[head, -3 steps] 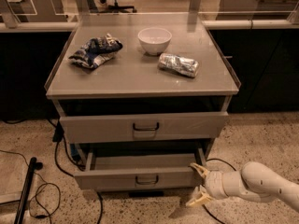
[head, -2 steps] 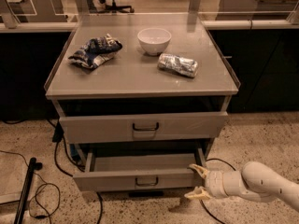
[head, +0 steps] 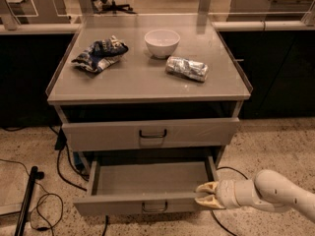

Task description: Open middle drawer

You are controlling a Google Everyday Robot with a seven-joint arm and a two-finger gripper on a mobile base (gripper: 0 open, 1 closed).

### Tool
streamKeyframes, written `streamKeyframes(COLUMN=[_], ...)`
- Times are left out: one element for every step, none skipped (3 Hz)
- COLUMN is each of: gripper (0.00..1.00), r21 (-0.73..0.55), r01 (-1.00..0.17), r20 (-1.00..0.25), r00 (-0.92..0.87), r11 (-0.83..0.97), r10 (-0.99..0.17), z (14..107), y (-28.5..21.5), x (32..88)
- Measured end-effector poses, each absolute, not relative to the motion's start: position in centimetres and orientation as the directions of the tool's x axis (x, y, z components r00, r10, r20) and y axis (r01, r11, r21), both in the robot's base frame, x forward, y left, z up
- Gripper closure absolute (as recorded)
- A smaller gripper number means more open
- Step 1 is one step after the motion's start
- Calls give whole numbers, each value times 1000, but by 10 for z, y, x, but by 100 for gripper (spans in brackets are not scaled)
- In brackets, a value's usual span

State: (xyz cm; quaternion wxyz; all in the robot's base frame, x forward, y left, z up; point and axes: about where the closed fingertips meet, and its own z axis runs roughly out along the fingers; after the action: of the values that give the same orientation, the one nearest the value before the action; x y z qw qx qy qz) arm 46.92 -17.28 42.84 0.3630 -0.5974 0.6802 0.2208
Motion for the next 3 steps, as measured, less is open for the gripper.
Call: streamKeyframes(gripper=[100, 100, 82], r21=[-133, -133, -133], r01=[-973, -973, -973], r20=[-758, -758, -758], r00=[-23, -23, -23], r11=[189, 189, 189], r10=[-652, -652, -652], z=[433, 433, 433], y=[-176, -176, -176], x=[469, 469, 469])
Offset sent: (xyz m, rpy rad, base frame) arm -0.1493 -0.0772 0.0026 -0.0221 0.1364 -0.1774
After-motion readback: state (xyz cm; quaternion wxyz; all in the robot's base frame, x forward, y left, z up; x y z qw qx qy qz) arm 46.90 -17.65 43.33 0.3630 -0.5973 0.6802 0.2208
